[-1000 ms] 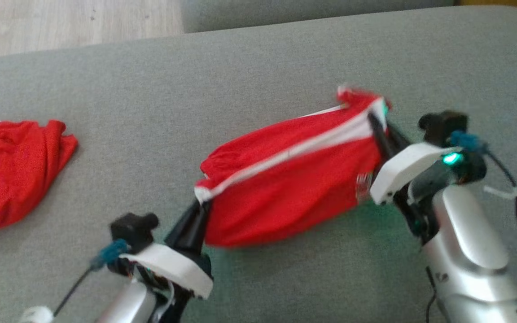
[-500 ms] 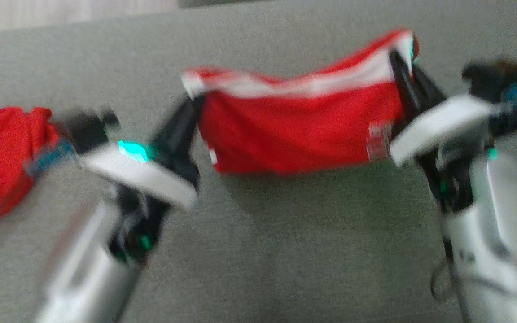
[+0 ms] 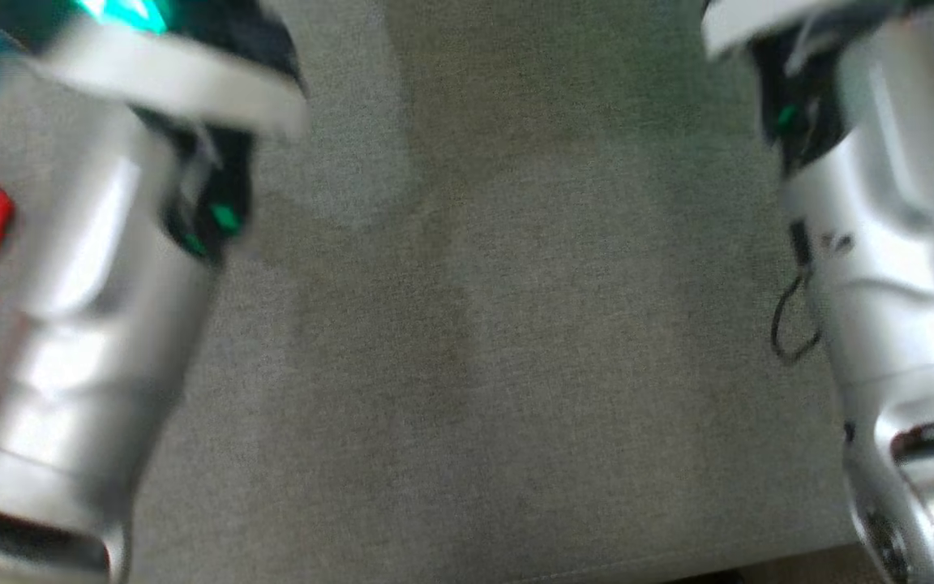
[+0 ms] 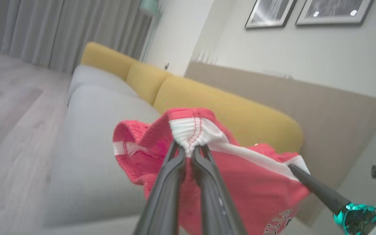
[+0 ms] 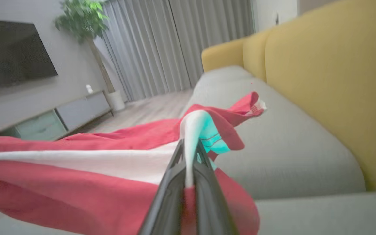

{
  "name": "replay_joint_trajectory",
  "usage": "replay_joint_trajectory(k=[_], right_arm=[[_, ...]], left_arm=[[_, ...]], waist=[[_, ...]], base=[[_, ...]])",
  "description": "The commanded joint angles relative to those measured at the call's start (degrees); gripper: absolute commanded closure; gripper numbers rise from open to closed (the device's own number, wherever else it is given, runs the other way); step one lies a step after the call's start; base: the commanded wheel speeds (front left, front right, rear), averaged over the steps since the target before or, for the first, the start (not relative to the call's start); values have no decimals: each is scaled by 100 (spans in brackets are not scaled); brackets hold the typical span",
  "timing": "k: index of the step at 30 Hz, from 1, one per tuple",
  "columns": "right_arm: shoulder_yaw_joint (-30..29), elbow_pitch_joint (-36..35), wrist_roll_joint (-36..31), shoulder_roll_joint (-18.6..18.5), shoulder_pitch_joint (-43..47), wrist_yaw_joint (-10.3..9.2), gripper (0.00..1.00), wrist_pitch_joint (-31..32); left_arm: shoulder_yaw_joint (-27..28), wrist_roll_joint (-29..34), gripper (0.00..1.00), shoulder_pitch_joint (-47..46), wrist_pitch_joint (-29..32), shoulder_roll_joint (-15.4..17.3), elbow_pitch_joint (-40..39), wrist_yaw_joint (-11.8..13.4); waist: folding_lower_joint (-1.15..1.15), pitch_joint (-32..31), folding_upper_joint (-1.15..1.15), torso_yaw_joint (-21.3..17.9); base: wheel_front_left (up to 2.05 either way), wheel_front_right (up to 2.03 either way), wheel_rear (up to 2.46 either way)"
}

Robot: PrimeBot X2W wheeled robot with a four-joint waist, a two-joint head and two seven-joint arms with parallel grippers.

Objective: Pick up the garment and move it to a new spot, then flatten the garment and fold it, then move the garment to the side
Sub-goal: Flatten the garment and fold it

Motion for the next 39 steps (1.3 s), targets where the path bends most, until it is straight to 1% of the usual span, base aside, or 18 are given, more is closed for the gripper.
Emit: replay_joint_trajectory(k=[1, 5, 8, 9, 13, 16, 22, 23, 24, 25, 26, 29, 30, 34, 37, 39], right_arm=[[131, 43, 100, 72, 184, -4, 100, -35], [339, 821, 230, 73, 577, -4, 100, 136], [476, 1140, 268, 69, 848, -4, 100, 271], [546, 1252, 182, 7, 1014, -4, 100, 326], [578, 1208, -6, -179, 1407, -4, 100, 290], [483, 1036, -160, -336, 1793, -4, 100, 267], [185, 507, -440, -527, 2723, -4, 100, 508], [134, 406, -482, -547, 2868, -4, 94, 575], [72, 291, -510, -549, 3000, -4, 22, 622], [12, 177, -516, -527, 3128, -4, 0, 672], [-39, 57, -535, -504, 3241, -4, 0, 717], [-166, -355, -524, -383, 3581, -4, 0, 754], [-166, -355, -524, -383, 3581, -4, 0, 754], [-358, -1034, -621, -322, 4143, -4, 0, 683], [-573, -1692, -937, -334, 4631, -4, 0, 488], [-736, -2165, -1188, -311, 4944, -4, 0, 341]], left_arm=[[-92, 34, 100, 219, -100, 262, -3, -29], [-754, -157, 100, 843, -349, 330, 527, -31], [-1073, -375, 100, 1359, -479, 276, 727, -32], [-1276, -474, 100, 1691, -534, 257, 735, -32], [-1495, -554, 100, 2341, -609, 300, 551, -32], [-1582, -529, 100, 2858, -634, 385, 309, -30], [-1619, -605, 100, 3802, -633, 558, -229, 233], [-1633, -631, 100, 3901, -620, 567, -296, 268], [-1645, -645, 83, 3969, -617, 572, -352, 293], [-1668, -643, 20, 4017, -605, 578, -382, 311], [-1688, -633, 0, 4045, -586, 579, -385, 347], [-1812, -471, 0, 4044, -523, 606, -298, 451], [-1812, -471, 0, 4044, -523, 606, -298, 451], [-1755, -321, 0, 4079, -578, 628, -286, 589], [-1488, -47, 0, 4145, -644, 732, -449, 770], [-1090, 233, 0, 4214, -659, 753, -701, 932]], waist=[[-2, 68, 0, 15], [-2, 94, 0, 15], [-2, -14, 0, 33], [-2, -129, 0, 68], [-2, -457, 0, 175], [-2, -735, 0, 279], [-2, -1164, 0, 438], [-2, -1210, 0, 467], [-2, -1247, 0, 487], [-2, -1288, 0, 502], [-2, -1324, 0, 507], [-2, -1469, 0, 518], [-2, -1469, 0, 518], [-2, -1683, 0, 515], [-2, -1847, 0, 485], [-2, -1925, 0, 461]], base=[[0, 0, 0], [0, 0, 0], [0, 0, 0], [0, 0, 0], [0, 0, 0], [0, 0, 0], [0, 0, 0], [0, 0, 0], [0, 0, 0], [0, 0, 0], [0, 0, 0], [0, 0, 0], [0, 0, 0], [0, 0, 0], [0, 0, 0], [0, 0, 0]])
